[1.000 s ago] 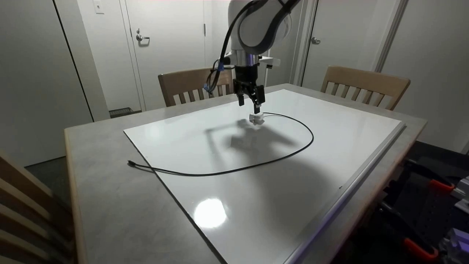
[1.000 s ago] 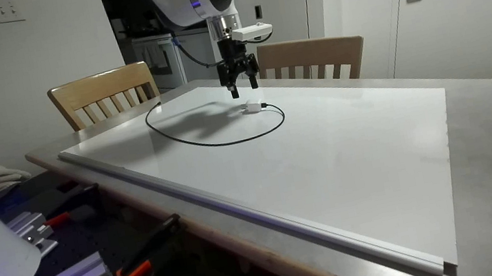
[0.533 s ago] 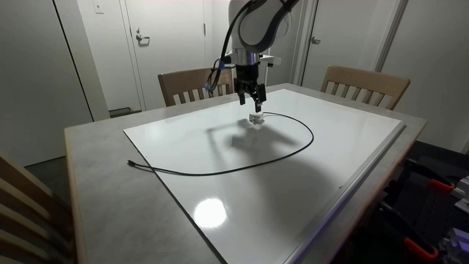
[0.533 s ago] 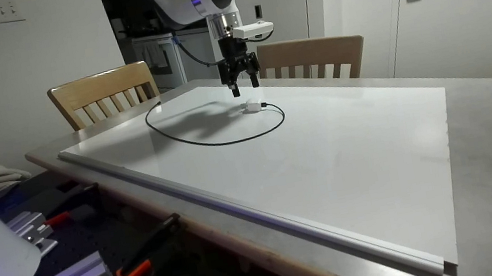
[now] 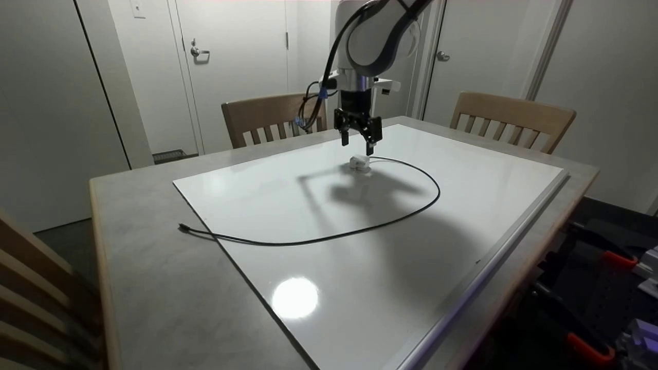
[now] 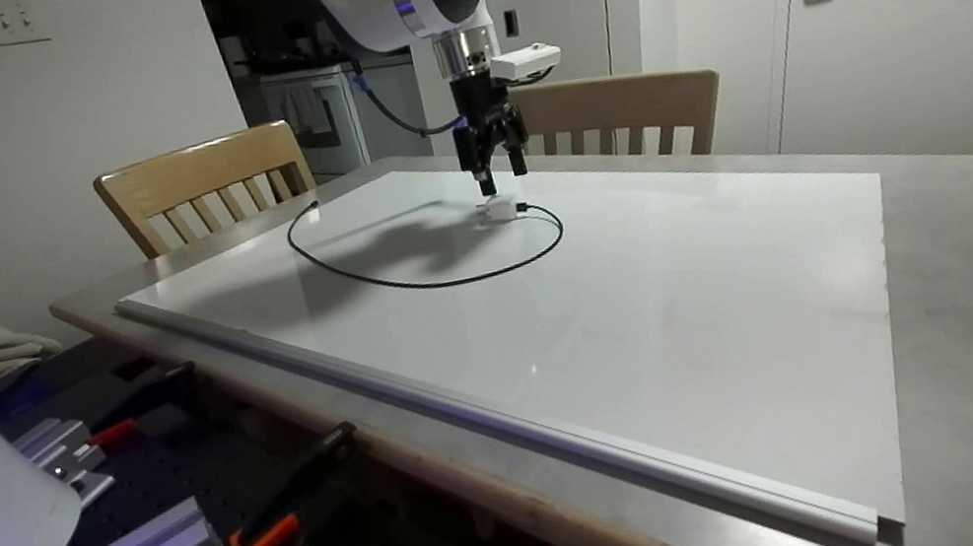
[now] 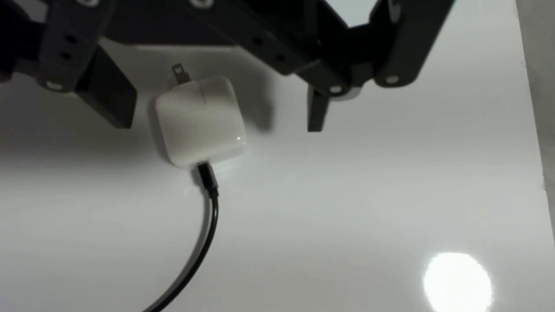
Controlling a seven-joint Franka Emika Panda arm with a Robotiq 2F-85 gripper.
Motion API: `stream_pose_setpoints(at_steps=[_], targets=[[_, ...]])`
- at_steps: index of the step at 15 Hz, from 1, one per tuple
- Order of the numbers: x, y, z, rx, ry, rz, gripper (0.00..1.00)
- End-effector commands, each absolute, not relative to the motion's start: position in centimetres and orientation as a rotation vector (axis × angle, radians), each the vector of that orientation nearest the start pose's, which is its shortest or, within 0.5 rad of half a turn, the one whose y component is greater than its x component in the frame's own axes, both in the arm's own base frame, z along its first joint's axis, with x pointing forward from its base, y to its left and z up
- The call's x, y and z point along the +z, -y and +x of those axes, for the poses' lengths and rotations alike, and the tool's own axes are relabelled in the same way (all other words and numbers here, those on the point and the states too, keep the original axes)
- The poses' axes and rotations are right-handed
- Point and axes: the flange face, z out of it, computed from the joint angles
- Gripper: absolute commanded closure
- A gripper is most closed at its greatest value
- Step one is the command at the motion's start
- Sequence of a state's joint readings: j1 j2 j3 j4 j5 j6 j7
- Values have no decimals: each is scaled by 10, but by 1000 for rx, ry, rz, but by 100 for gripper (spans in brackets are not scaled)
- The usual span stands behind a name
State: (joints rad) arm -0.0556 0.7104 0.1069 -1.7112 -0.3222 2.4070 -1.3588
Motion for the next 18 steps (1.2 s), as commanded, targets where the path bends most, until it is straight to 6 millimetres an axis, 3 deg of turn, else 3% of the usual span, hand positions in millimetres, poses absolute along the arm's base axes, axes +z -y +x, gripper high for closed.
stream_pose_setpoints(at_steps=[1, 9, 18], targets=[[180, -17, 654, -58, -2280, 2071, 0], [172, -9, 630, -86, -2326, 2093, 0], [175, -6, 622, -127, -2251, 2087, 0]])
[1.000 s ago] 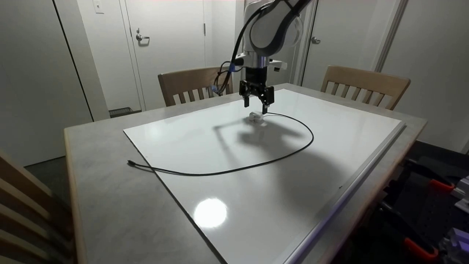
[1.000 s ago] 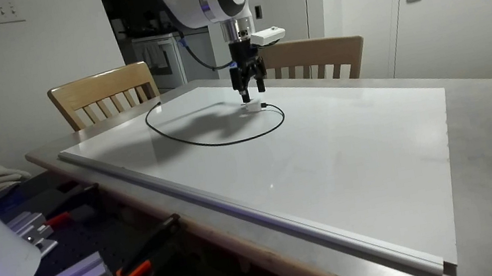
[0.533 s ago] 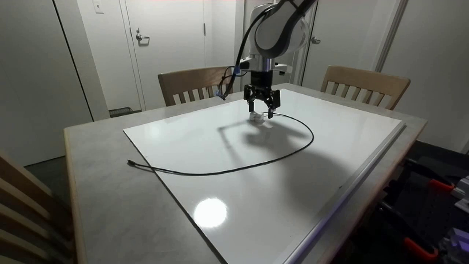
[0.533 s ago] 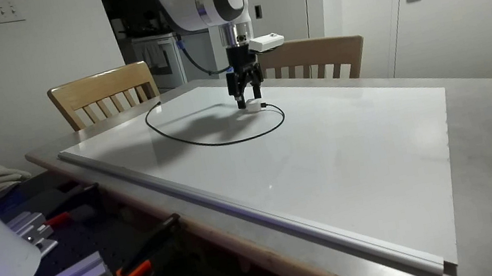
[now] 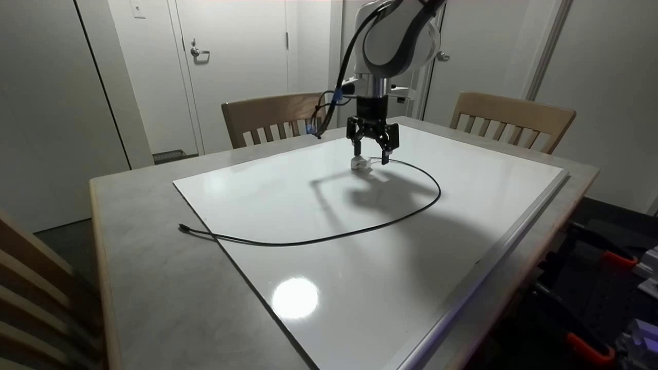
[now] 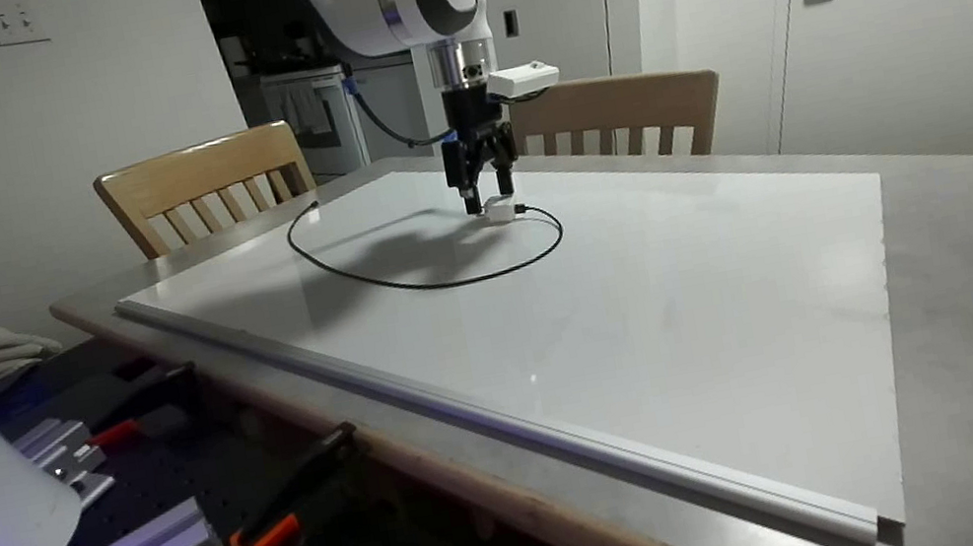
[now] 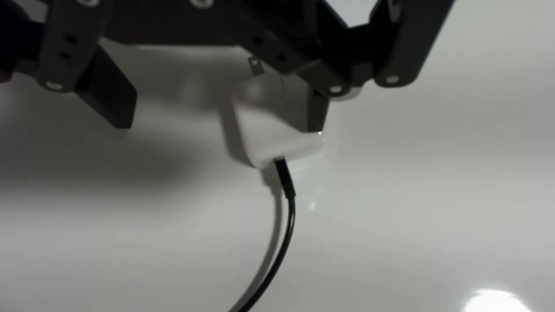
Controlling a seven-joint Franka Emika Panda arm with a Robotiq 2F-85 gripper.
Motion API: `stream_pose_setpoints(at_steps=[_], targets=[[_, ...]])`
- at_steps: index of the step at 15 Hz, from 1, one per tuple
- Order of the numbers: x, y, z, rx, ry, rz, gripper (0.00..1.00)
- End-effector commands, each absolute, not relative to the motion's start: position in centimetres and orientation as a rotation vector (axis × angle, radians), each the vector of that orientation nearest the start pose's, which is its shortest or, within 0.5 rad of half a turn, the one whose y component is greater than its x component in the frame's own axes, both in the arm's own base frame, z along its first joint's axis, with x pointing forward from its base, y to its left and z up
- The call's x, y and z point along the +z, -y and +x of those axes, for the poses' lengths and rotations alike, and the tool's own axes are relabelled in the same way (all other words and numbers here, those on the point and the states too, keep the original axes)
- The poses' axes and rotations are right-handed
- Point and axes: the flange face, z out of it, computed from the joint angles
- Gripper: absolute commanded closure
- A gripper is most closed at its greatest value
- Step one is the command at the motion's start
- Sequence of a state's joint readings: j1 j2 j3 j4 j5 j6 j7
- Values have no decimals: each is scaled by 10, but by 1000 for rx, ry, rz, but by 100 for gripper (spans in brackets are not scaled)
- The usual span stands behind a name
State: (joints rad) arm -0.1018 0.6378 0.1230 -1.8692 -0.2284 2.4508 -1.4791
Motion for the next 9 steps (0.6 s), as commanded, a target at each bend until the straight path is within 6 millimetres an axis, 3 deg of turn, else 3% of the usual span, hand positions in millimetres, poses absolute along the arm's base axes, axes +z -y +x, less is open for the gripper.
stream_pose_setpoints(at_steps=[1, 9], targets=[[175, -6, 622, -135, -2231, 2068, 0], [174, -16, 629, -22, -2114, 1934, 0]])
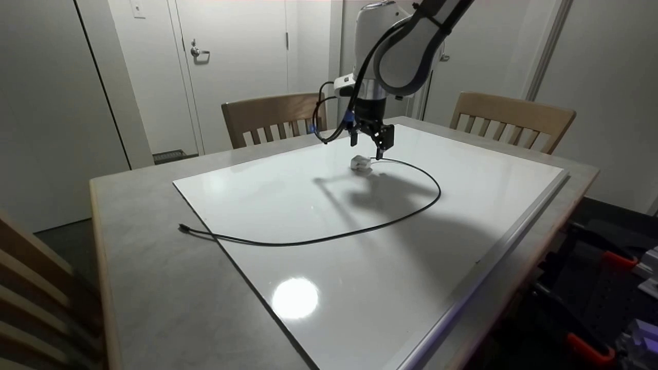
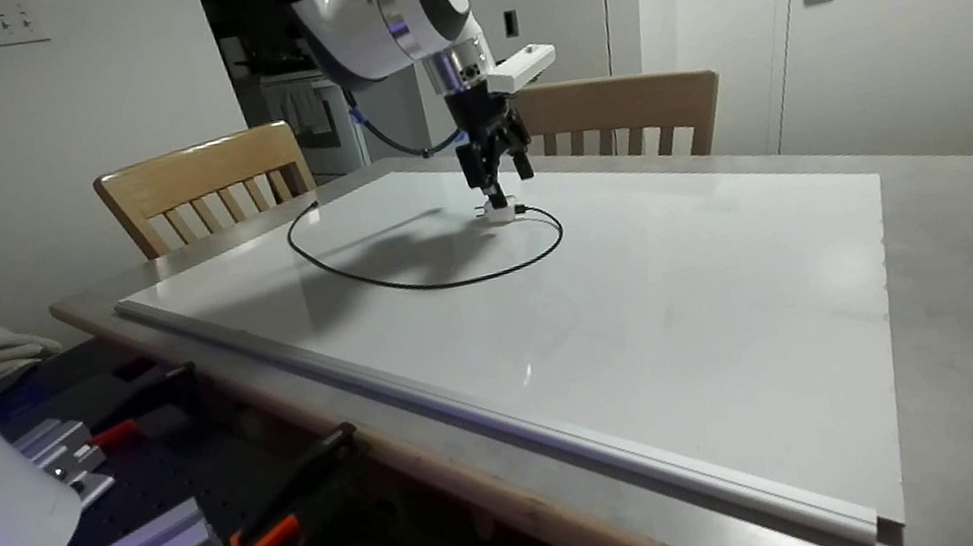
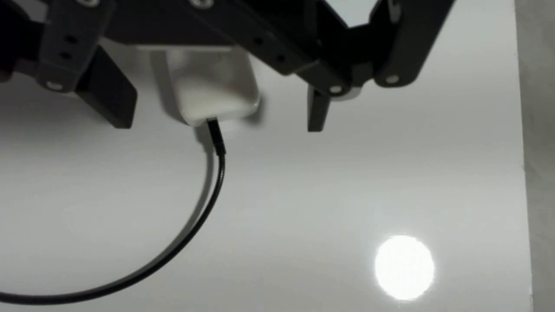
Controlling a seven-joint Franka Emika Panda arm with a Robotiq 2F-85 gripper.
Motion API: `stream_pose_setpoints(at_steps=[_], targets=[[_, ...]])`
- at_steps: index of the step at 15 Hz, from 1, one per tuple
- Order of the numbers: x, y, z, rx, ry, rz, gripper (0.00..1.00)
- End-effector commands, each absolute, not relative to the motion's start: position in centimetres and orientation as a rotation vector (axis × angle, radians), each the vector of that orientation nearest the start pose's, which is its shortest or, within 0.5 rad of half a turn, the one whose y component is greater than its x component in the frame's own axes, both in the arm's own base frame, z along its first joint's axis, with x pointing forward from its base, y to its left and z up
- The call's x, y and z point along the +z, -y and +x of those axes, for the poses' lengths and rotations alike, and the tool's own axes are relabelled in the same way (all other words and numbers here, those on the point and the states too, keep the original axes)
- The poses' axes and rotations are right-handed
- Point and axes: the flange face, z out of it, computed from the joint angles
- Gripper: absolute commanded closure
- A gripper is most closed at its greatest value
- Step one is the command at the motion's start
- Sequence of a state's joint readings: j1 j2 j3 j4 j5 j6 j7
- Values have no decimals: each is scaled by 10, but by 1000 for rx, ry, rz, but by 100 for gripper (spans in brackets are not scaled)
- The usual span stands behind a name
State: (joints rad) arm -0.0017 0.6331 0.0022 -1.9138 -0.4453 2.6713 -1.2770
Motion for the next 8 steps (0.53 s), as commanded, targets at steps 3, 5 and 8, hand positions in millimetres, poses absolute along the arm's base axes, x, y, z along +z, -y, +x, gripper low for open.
stream_pose_setpoints(at_steps=[3, 5, 8], targets=[[174, -15, 622, -28, -2130, 2008, 0], [173, -15, 617, -2, -2132, 2063, 0], [170, -14, 616, 5, -2096, 2107, 0]])
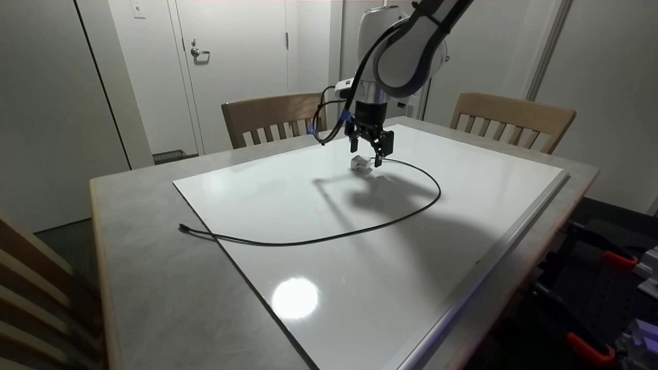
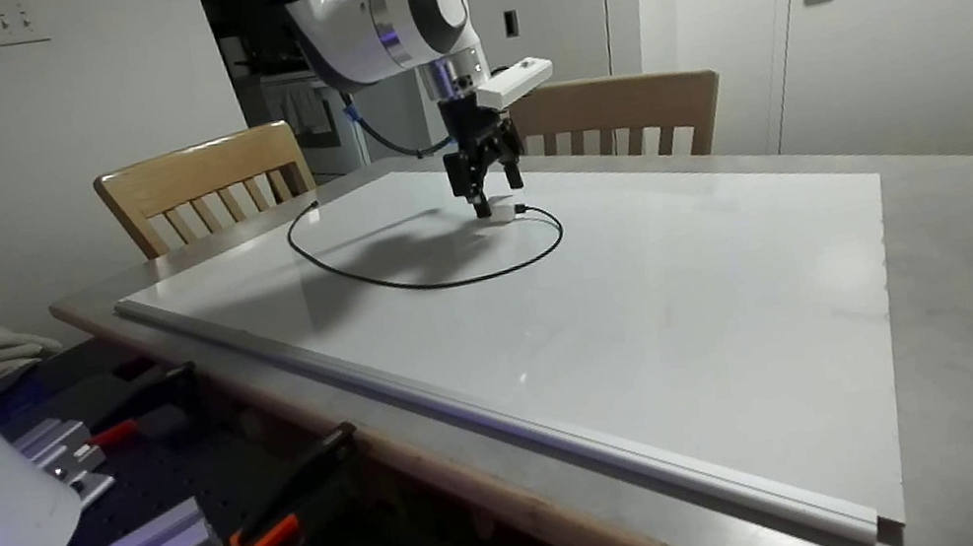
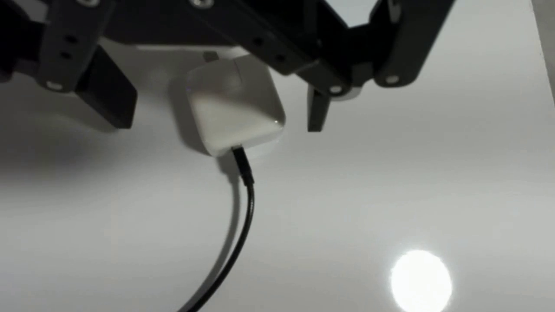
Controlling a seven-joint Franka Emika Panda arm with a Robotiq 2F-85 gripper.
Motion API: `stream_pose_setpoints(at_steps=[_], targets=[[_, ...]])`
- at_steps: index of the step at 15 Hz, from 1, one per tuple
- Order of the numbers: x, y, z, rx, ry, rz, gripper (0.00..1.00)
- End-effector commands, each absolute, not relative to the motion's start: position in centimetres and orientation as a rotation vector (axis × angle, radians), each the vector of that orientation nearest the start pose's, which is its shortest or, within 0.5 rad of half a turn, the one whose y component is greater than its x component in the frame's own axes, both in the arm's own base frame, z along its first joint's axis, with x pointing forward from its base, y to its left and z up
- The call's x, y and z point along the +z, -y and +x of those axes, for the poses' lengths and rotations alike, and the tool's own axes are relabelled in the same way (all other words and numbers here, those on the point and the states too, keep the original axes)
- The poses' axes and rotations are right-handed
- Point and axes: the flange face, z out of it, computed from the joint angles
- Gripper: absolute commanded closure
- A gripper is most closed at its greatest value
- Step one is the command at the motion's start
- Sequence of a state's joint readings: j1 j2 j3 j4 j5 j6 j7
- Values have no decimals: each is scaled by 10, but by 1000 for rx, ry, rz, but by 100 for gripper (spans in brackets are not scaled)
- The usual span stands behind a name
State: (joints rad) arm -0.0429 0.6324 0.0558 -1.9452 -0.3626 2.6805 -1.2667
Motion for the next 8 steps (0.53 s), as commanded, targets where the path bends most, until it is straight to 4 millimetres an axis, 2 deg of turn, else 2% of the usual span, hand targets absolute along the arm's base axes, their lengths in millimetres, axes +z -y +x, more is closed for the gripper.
stream_pose_setpoints(at_steps=[1, 5, 8], targets=[[170, -13, 616, -4, -2093, 2081, 0], [173, -18, 619, -30, -2151, 1953, 0], [179, -24, 621, 116, -2164, 2010, 0]])
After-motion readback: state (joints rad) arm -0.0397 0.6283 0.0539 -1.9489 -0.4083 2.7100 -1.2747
